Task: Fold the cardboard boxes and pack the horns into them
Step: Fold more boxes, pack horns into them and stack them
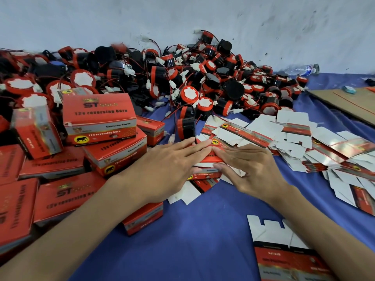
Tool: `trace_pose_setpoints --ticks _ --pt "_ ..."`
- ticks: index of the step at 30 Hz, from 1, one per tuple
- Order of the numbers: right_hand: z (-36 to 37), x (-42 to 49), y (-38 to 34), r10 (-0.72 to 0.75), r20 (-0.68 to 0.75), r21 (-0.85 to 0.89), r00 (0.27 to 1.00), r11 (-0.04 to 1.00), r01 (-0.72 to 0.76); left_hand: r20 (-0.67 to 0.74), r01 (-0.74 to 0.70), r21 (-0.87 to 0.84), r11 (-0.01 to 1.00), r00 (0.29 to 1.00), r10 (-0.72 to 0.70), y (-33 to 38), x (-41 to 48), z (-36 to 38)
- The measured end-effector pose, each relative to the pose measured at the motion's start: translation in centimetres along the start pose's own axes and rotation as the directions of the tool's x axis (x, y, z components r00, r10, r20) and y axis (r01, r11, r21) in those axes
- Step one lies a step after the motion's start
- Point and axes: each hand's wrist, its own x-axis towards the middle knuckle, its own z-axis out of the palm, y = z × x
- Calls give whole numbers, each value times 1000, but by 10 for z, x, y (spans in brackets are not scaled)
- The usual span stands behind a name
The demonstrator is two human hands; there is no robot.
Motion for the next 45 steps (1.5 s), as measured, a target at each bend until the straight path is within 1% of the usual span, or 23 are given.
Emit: trace_pose_setpoints --ticks 2,3,4,5,6,7,8,9,10,12,15,17,21,23,26,30,33,34,35,38,39,42,45 --pt "1 2 1 35 -13 91 999 995 -34 15 -16 43 999 1000 15 0 2 0" --pt "1 1 2 101 -5 179 995 979 -98 10 -30 -15 999 999 31 1 4 -1" --pt "0 0 2 199 28 299 980 933 -198 -9 -39 -126 991 999 38 2 4 -3" --pt "-1 -1 2 308 86 430 947 846 -314 -43 -40 -262 964 999 30 1 3 -5" --pt "-1 -1 2 397 161 534 904 735 -418 -82 -31 -377 926 997 1 1 2 -6" --pt "-1 -2 2 453 227 595 862 636 -491 -120 -17 -451 892 992 -42 1 1 -7" --pt "0 -2 3 481 266 621 835 578 -530 -154 -1 -498 867 984 -87 0 0 -7" --pt "2 -4 5 491 284 632 824 550 -546 -177 15 -528 849 976 -128 0 0 -6" --pt "3 -4 6 489 286 639 824 544 -544 -188 28 -549 836 970 -156 0 -1 -5" --pt "4 -5 8 479 254 638 840 569 -518 -196 23 -546 838 969 -154 0 -1 -4" --pt "4 -5 7 467 206 608 860 628 -487 -236 -43 -442 896 969 -70 -2 -2 -4" --pt "3 -5 8 477 238 619 846 597 -511 -235 -64 -423 904 971 -41 -3 -3 -4" --pt "0 -5 10 472 335 663 815 497 -560 -275 -51 -387 921 960 -62 -2 -3 -3" --pt "-1 -5 11 478 337 667 811 488 -564 -266 -36 -363 931 962 -66 -1 -3 -4" --pt "0 -4 13 487 357 673 797 458 -581 -228 -50 -302 952 973 -22 0 -4 -6" --pt "-2 -4 11 498 343 645 796 491 -585 -243 -85 -175 981 969 40 2 -4 -8" --pt "-4 -4 5 485 309 611 818 558 -561 -260 -116 -46 992 960 100 4 -4 -9" --pt "-4 -3 4 482 307 609 821 564 -558 -261 -118 -38 992 960 104 4 -5 -8" --pt "-4 -2 3 486 305 607 819 564 -561 -257 -105 -72 992 963 83 4 -5 -7" --pt "-2 -1 2 514 311 615 800 533 -581 -204 -5 -303 953 977 -60 3 -5 -8" --pt "-2 -1 1 523 319 621 790 515 -591 -171 22 -337 941 982 -84 1 -4 -6" --pt "-1 0 0 541 330 619 773 494 -610 -72 41 -285 958 995 -64 -2 2 -3" --pt "-2 1 -4 547 297 592 782 537 -601 -6 17 -199 980 1000 -19 -2 5 -3"
